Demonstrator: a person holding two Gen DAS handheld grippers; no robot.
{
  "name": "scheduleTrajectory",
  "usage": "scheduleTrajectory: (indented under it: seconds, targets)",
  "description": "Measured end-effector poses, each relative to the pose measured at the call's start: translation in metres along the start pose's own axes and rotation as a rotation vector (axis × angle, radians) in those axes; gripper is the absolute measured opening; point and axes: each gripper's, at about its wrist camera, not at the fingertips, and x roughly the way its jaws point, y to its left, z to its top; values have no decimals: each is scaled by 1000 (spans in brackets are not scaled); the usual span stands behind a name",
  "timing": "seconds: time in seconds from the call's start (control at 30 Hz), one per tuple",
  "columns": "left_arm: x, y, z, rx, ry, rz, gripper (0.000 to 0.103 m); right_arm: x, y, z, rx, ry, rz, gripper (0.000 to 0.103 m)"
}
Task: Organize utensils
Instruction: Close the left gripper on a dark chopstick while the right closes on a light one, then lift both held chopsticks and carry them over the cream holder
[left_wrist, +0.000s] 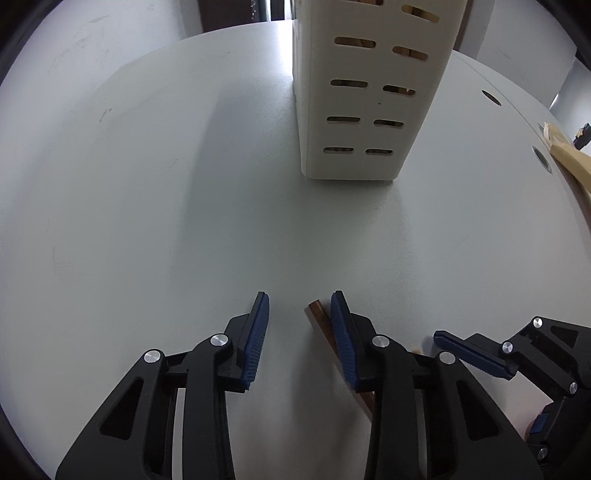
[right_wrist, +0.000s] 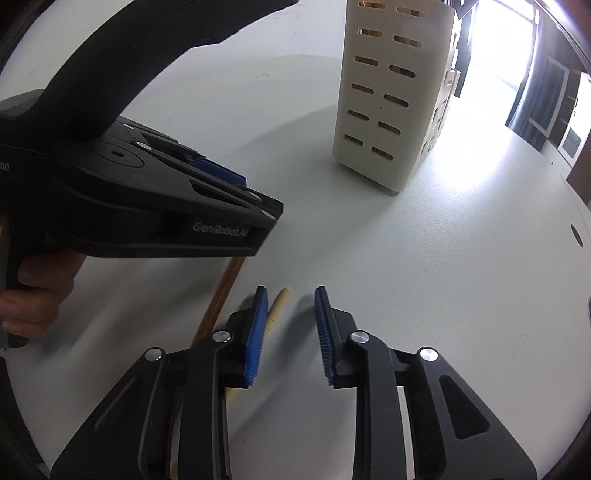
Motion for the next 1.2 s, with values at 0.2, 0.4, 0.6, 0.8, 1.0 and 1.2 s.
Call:
scheduleTrajectory:
  seconds: [0.2, 0.4, 0.6, 0.8, 1.0, 1.2]
  targets:
    - [1, 4, -2, -21, 0, 25, 53, 2, -12, -2, 11, -9, -4, 8]
    - [7, -10, -3, -16, 4, 45, 54, -3, -22, -4, 45, -11, -8, 6]
    - [6, -11, -2, -24, -3, 42, 10, -5, -29, -3, 67, -28, 11, 6]
    - [2, -3, 0, -52, 15, -86, 6, -30, -53, -5, 165, -111, 75, 5]
    - [-34, 1, 2, -40, -57, -174, 6, -72, -95, -8, 310, -284, 186, 5]
    - [-90, -1, 5, 0, -185, -218, 6, -113, -103, -2, 335, -443, 218, 5]
